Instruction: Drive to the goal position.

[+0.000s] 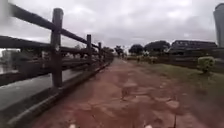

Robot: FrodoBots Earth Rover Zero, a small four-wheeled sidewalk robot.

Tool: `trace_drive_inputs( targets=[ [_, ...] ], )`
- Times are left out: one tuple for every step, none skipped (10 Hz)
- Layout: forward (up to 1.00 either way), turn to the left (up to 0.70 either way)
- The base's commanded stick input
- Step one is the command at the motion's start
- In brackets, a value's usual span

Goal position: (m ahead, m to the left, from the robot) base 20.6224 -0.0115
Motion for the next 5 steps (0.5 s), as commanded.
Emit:
trace_drive_inputs(
  targets=[
    [0.85,-0.26],
    [0.85,-0.17],
    [0.85,0.01],
    [0.85,0.01],
    [0.85,0.01]
  ],
)
